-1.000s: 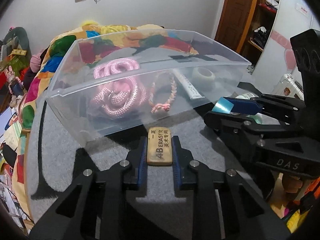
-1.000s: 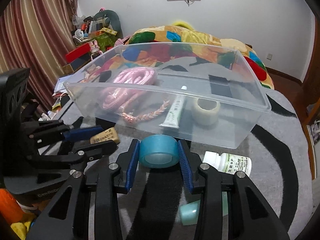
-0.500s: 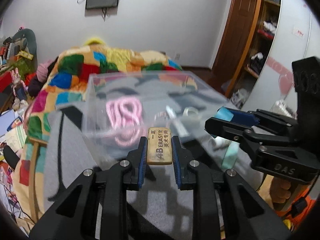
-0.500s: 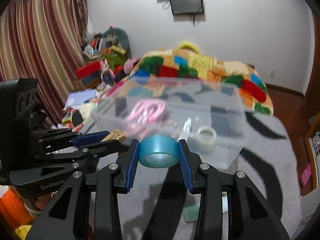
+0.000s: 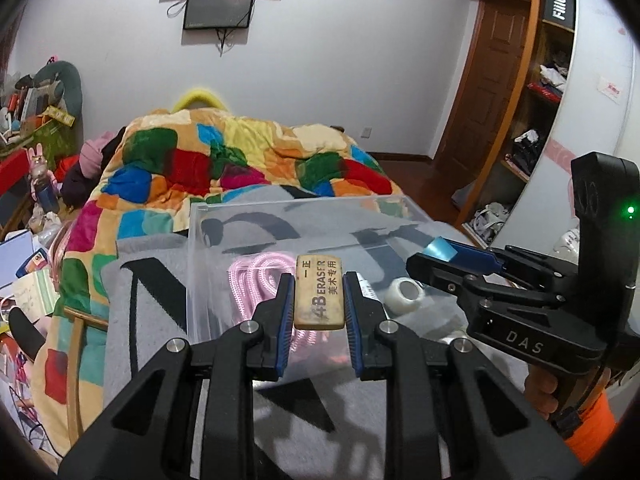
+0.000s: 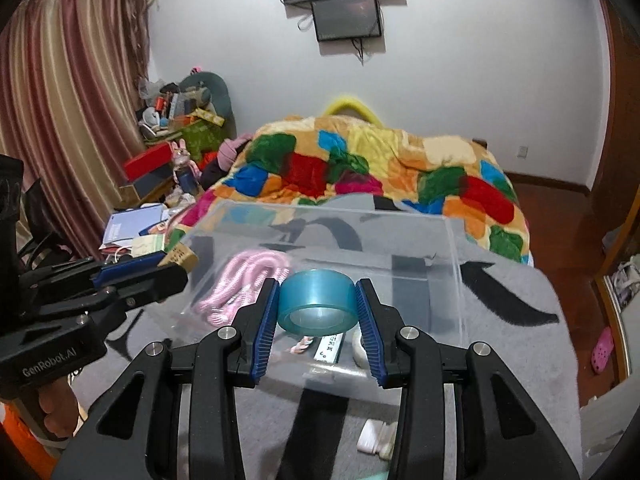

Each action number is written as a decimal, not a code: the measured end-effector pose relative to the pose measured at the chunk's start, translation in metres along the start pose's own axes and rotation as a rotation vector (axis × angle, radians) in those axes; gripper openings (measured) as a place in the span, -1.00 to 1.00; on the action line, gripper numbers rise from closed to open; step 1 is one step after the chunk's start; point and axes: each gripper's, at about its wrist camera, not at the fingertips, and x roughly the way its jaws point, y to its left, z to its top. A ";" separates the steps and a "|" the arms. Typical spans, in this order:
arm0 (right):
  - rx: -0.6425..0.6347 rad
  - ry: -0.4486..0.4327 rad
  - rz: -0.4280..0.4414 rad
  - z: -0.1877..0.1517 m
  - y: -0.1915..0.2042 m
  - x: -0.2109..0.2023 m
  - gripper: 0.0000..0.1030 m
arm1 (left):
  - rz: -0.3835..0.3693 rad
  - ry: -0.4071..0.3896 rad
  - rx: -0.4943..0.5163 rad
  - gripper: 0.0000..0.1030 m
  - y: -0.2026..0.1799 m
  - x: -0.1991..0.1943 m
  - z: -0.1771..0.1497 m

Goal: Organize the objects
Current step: 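Drop eraser into box with left tool while right tool drops teal tape in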

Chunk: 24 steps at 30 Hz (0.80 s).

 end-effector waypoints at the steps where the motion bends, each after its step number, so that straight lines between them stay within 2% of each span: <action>1: 0.006 0.011 -0.001 0.000 -0.002 0.005 -0.31 | 0.000 0.009 -0.007 -0.55 0.002 0.006 0.000; 6: 0.029 0.063 0.012 -0.004 -0.008 0.026 -0.31 | -0.001 0.038 -0.012 -0.55 0.005 0.026 -0.005; 11: -0.011 0.082 0.005 -0.009 -0.001 0.034 -0.31 | -0.005 0.090 -0.021 -0.55 0.005 0.039 -0.010; 14: -0.034 0.072 0.004 -0.012 0.002 0.028 -0.29 | -0.008 0.079 -0.020 -0.54 0.003 0.033 -0.011; 16: -0.043 0.067 0.014 -0.012 0.004 0.024 -0.13 | -0.019 0.075 -0.017 -0.54 0.001 0.029 -0.011; 20: -0.062 0.039 0.015 -0.013 0.006 0.007 -0.08 | -0.019 0.054 0.002 -0.54 -0.005 0.015 -0.008; 24: -0.076 0.007 -0.002 -0.016 0.003 -0.014 -0.06 | -0.006 0.015 0.033 -0.33 -0.015 -0.001 -0.008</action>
